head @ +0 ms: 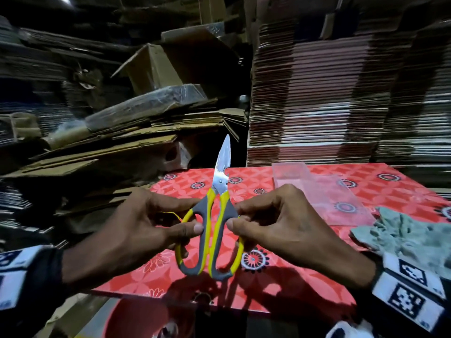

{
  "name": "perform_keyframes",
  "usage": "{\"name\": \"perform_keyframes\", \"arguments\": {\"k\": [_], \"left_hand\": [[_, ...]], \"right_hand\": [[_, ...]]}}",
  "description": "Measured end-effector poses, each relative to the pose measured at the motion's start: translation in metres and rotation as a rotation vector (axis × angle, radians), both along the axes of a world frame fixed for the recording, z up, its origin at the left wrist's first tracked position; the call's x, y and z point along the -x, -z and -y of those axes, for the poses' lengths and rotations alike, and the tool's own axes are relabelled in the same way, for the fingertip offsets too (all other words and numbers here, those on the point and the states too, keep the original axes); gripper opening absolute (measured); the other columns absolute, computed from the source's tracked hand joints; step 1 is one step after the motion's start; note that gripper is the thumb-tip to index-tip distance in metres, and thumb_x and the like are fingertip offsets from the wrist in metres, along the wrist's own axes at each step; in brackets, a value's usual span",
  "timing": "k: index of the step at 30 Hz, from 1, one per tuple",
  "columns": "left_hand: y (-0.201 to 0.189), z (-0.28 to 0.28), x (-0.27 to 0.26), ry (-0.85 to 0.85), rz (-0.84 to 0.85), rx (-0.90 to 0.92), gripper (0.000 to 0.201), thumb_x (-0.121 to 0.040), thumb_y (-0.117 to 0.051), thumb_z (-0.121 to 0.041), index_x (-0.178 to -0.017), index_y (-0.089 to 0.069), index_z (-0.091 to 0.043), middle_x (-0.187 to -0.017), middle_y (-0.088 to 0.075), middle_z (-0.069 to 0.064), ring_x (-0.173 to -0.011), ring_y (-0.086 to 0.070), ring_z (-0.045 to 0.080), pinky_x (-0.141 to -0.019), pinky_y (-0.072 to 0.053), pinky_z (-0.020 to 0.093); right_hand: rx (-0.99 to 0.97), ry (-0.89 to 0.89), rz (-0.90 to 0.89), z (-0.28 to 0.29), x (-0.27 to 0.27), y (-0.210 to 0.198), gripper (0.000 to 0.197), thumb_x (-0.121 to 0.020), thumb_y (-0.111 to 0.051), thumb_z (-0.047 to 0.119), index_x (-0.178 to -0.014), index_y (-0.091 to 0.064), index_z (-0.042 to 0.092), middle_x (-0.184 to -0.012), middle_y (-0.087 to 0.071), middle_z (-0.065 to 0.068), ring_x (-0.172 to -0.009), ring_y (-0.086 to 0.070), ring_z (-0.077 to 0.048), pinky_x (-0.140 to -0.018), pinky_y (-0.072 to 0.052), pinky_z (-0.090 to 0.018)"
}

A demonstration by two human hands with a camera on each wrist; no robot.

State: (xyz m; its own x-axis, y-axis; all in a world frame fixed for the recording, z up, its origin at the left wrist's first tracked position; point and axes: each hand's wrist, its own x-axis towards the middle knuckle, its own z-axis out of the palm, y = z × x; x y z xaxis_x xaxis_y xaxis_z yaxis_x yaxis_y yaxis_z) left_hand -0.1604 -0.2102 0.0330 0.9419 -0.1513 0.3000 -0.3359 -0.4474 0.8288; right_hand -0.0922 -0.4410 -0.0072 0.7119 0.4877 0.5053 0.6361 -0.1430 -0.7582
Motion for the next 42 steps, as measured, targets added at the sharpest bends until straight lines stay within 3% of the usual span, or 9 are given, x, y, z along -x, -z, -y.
{"name": "perform_keyframes", "arguments": {"k": [7,12,20,24,27,30,34,38,42], "left_hand": [[0.018,0.003,-0.01,0.093,-0.063,0.131,0.033,-0.074,-0.08,-0.011,-0.103,-0.084,-0.025,-0.082,-0.078,0.016,-0.055,-0.059,0.022,-0.058,-0.057,0.03],[0.036,0.0,-0.026,0.116,0.005,0.148,0.031,-0.087,-0.075,-0.01,-0.1,-0.084,-0.037,-0.058,-0.062,0.004,-0.051,-0.055,0.017,-0.058,-0.049,0.021],[0.06,-0.005,-0.057,0.089,-0.063,0.315,0.024,-0.083,-0.076,-0.023,-0.105,-0.085,-0.024,-0.062,-0.048,0.003,-0.056,-0.033,0.019,-0.049,-0.034,0.022],[0.063,0.004,-0.066,0.061,-0.122,0.701,0.038,-0.082,-0.069,-0.035,-0.112,-0.08,-0.015,-0.1,-0.079,0.002,-0.076,-0.065,0.014,-0.065,-0.052,0.022],[0.076,0.005,-0.071,0.138,-0.278,1.049,0.074,-0.072,-0.076,-0.053,-0.131,-0.067,-0.009,-0.127,-0.073,0.01,-0.102,-0.069,0.025,-0.079,-0.054,0.037],[0.093,0.015,-0.07,0.383,-0.415,1.177,0.1,-0.054,-0.086,-0.042,-0.14,-0.057,-0.001,-0.142,-0.061,0.026,-0.119,-0.059,0.039,-0.093,-0.05,0.046],[0.099,0.047,-0.073,0.298,-0.418,1.001,0.069,-0.068,-0.069,-0.017,-0.135,-0.058,-0.003,-0.127,-0.072,0.019,-0.108,-0.066,0.031,-0.078,-0.058,0.037],[0.085,0.072,-0.086,0.258,-0.339,0.903,0.018,-0.075,-0.083,-0.026,-0.091,-0.082,-0.02,-0.107,-0.079,0.003,-0.092,-0.074,0.017,-0.076,-0.059,0.034],[0.083,0.086,-0.101,0.186,-0.278,1.007,0.016,-0.093,-0.067,-0.021,-0.089,-0.081,-0.013,-0.087,-0.078,0.005,-0.076,-0.075,0.016,-0.064,-0.061,0.027]], "right_hand": [[0.001,0.064,-0.022,0.01,0.011,0.01,0.011,-0.092,-0.075,0.013,-0.091,-0.082,0.004,-0.073,-0.069,-0.024,-0.061,-0.059,-0.019,-0.059,-0.052,-0.05],[-0.002,0.139,-0.021,0.016,0.012,0.017,0.017,-0.092,-0.075,0.009,-0.092,-0.086,0.023,-0.065,-0.071,-0.011,-0.058,-0.059,-0.012,-0.06,-0.053,-0.048],[0.009,0.203,-0.154,0.037,0.012,0.023,0.008,-0.088,-0.08,0.004,-0.09,-0.085,0.009,-0.067,-0.075,-0.013,-0.057,-0.066,-0.019,-0.059,-0.053,-0.029],[-0.047,0.282,-0.121,0.036,0.011,0.024,0.005,-0.088,-0.079,0.004,-0.086,-0.084,0.006,-0.063,-0.072,-0.014,-0.053,-0.062,-0.019,-0.057,-0.051,-0.029],[-0.163,0.346,-0.106,0.035,0.004,0.025,0.002,-0.086,-0.079,-0.001,-0.086,-0.081,-0.001,-0.062,-0.069,-0.018,-0.05,-0.06,-0.018,-0.054,-0.05,-0.026],[-0.259,0.39,-0.117,0.031,-0.003,0.03,0.006,-0.085,-0.079,-0.003,-0.087,-0.078,-0.009,-0.066,-0.068,-0.027,-0.048,-0.06,-0.015,-0.052,-0.05,-0.021],[-0.28,0.404,-0.132,0.023,-0.009,0.039,0.002,-0.085,-0.081,0.001,-0.085,-0.081,-0.001,-0.069,-0.069,-0.027,-0.052,-0.062,-0.016,-0.053,-0.052,-0.026],[-0.244,0.411,-0.113,0.016,-0.016,0.048,0.003,-0.085,-0.083,0.006,-0.083,-0.083,0.008,-0.069,-0.069,-0.025,-0.052,-0.062,-0.018,-0.056,-0.054,-0.035],[-0.224,0.385,-0.113,0.016,-0.026,0.047,0.002,-0.087,-0.083,0.007,-0.088,-0.084,0.008,-0.068,-0.072,-0.017,-0.052,-0.063,-0.016,-0.057,-0.053,-0.032]]}}
